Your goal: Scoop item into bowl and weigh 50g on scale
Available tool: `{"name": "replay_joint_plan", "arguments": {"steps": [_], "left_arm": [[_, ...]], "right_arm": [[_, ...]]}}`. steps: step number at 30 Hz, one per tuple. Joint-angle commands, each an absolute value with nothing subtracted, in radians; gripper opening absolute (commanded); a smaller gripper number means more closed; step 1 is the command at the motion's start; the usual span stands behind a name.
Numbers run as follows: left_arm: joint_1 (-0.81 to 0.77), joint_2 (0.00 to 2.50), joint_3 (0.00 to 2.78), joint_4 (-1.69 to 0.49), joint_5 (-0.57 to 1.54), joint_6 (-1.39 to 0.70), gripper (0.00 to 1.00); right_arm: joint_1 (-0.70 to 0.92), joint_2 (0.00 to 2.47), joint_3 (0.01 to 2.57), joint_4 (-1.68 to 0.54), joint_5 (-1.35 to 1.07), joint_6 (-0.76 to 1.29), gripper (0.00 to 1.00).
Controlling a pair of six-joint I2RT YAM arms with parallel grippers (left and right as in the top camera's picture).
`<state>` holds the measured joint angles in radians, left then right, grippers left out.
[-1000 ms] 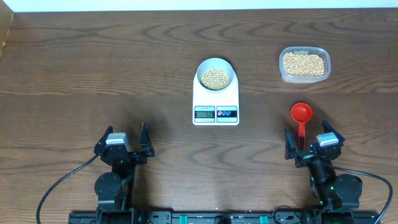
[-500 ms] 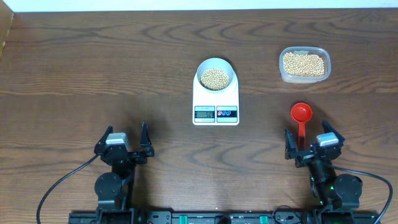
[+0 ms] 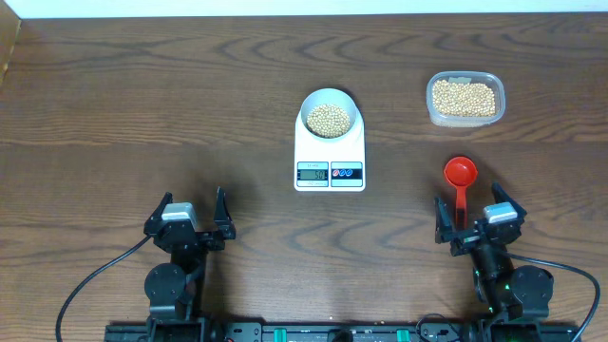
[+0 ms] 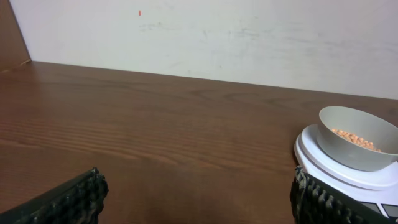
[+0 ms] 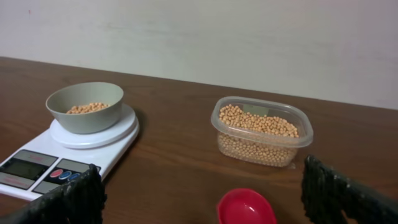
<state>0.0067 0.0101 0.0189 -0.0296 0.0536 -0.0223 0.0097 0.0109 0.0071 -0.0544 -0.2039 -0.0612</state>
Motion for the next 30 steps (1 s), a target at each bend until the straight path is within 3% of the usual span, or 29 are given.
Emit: {"name": "replay_joint_plan", "arguments": {"steps": [1, 3, 18, 30], "left_arm": [[0.008, 0.004, 0.004, -0.069, 0.043, -0.009, 0.96], [0.008, 0.004, 0.004, -0.069, 0.043, -0.009, 0.96], [0.008, 0.004, 0.004, -0.069, 0.043, -0.009, 0.96], [0.008, 0.004, 0.004, -0.069, 0.043, -0.009, 0.96]], "right_arm": [[0.014, 0.005, 0.006, -0.063, -0.065, 0.123, 0.99], [0.014, 0.005, 0.006, -0.072, 0.000, 0.189, 0.99], [0.014, 0.005, 0.006, -0.072, -0.031, -0.016, 0.99], [0.014, 0.005, 0.006, -0.072, -0.032, -0.020, 0.99]]}}
